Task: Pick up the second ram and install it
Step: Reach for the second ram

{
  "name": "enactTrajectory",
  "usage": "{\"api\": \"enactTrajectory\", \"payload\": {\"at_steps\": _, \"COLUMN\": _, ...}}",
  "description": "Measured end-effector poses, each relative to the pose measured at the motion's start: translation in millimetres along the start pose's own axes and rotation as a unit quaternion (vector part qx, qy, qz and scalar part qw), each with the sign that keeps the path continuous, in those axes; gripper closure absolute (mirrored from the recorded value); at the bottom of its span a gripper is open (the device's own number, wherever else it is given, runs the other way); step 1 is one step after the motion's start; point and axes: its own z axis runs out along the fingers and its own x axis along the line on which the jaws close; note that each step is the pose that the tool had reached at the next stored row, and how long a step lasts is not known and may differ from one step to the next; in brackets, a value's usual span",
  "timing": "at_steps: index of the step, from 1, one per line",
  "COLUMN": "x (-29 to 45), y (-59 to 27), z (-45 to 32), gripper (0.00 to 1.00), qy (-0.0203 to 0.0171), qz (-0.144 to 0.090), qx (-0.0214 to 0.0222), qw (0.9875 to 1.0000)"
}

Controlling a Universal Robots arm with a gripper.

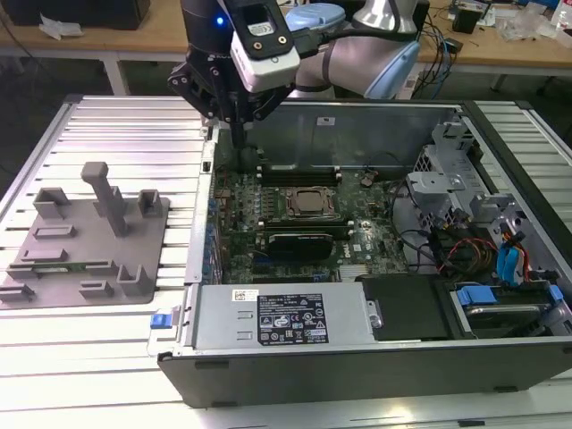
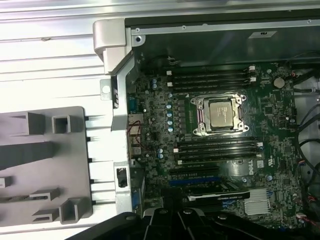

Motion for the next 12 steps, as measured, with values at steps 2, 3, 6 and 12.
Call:
{"api": "enactTrajectory", "payload": {"at_steps": 2, "x": 2.1, "y": -0.1, "z": -0.1, "gripper": 0.92, "qy": 0.0, "qz": 0.0, "qx": 0.0, "qw": 1.0}}
{"api": "enactTrajectory", "payload": {"at_steps": 3, "x": 3.4, "y": -0.2, "z": -0.1, "gripper": 0.92, "qy": 0.0, "qz": 0.0, "qx": 0.0, "qw": 1.0}}
{"api": "enactTrajectory", "payload": {"at_steps": 6, "x": 10.7, "y": -0.7, "z": -0.2, "gripper": 0.92, "qy": 0.0, "qz": 0.0, "qx": 0.0, "qw": 1.0}}
{"api": "enactTrajectory", "payload": {"at_steps": 12, "x": 23.6, "y": -1.6, "z": -0.5, "gripper": 0.92, "qy": 0.0, "qz": 0.0, "qx": 0.0, "qw": 1.0}}
